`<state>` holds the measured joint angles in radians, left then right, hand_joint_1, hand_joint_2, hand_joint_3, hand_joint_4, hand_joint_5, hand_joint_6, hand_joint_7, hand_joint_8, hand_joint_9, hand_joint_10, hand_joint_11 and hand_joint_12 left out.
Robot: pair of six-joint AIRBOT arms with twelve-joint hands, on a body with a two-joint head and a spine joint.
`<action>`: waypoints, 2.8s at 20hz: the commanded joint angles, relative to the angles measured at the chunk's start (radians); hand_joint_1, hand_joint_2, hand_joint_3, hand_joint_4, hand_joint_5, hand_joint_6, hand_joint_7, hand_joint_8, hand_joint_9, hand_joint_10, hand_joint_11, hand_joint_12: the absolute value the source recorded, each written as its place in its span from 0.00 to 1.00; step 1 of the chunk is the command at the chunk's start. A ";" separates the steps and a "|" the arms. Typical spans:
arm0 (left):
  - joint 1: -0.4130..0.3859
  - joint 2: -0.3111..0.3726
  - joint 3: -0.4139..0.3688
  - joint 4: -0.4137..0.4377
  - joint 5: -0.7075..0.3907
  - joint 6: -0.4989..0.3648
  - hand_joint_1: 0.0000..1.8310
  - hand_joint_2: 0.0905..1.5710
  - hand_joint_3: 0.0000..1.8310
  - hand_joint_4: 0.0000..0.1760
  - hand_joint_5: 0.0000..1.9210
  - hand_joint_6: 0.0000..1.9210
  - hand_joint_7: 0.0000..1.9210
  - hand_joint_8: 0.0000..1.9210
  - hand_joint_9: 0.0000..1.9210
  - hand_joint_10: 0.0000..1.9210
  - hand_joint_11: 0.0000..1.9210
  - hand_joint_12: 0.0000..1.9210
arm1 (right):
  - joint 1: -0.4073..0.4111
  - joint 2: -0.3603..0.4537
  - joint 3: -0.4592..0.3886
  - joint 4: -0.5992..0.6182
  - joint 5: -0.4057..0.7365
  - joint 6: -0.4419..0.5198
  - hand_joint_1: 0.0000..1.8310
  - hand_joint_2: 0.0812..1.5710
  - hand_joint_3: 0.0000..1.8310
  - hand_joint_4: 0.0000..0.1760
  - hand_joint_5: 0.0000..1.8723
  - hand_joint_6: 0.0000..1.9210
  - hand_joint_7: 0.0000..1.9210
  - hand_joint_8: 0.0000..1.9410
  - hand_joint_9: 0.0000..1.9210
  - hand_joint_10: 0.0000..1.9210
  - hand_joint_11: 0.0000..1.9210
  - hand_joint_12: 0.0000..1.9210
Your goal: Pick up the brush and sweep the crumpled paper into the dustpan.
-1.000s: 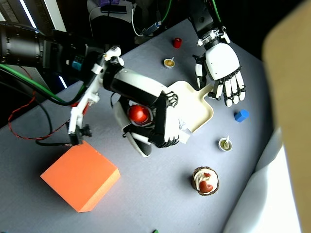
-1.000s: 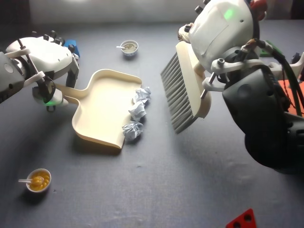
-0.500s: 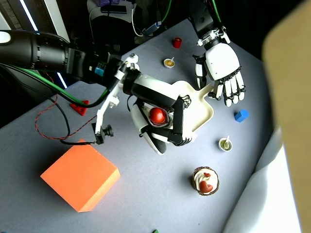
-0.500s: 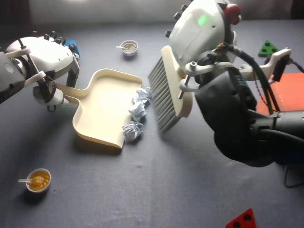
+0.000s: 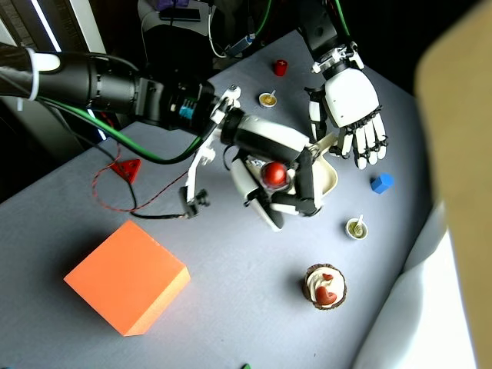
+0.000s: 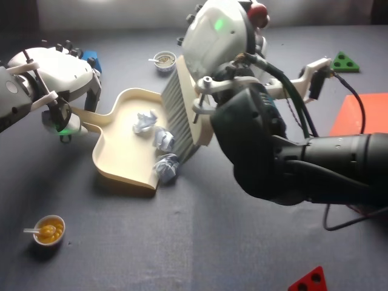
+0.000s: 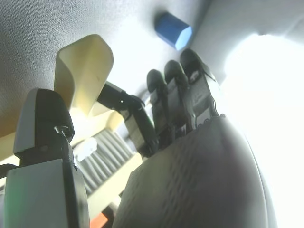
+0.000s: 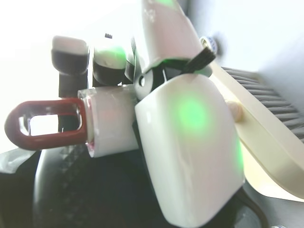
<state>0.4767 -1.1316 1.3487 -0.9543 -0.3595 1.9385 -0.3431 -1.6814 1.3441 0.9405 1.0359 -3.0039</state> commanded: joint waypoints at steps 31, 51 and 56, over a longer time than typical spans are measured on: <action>-0.008 0.005 0.009 0.020 -0.089 0.003 0.61 0.71 0.00 0.00 0.48 0.55 0.17 0.00 0.11 0.00 0.00 0.17 | 0.005 0.239 -0.177 -0.439 -0.206 -0.013 0.82 0.75 0.00 1.00 0.54 1.00 0.58 1.00 0.62 1.00 0.55 1.00; -0.008 0.005 0.008 0.019 -0.101 0.003 0.62 0.71 0.00 0.00 0.49 0.54 0.17 0.00 0.10 0.00 0.00 0.18 | 0.021 0.027 -0.064 -0.343 -0.090 -0.013 0.82 0.73 0.00 1.00 0.56 1.00 0.58 1.00 0.62 1.00 0.60 1.00; -0.008 0.004 0.008 0.019 -0.102 0.003 0.61 0.70 0.00 0.00 0.49 0.54 0.17 0.00 0.11 0.00 0.01 0.19 | 0.021 0.002 -0.028 -0.281 0.003 -0.013 0.82 0.74 0.00 1.00 0.55 1.00 0.59 1.00 0.62 1.00 0.58 1.00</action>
<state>0.4767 -1.1366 1.3537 -0.9581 -0.3748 1.9385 -0.3386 -1.6810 1.3151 0.7448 0.9337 -3.0013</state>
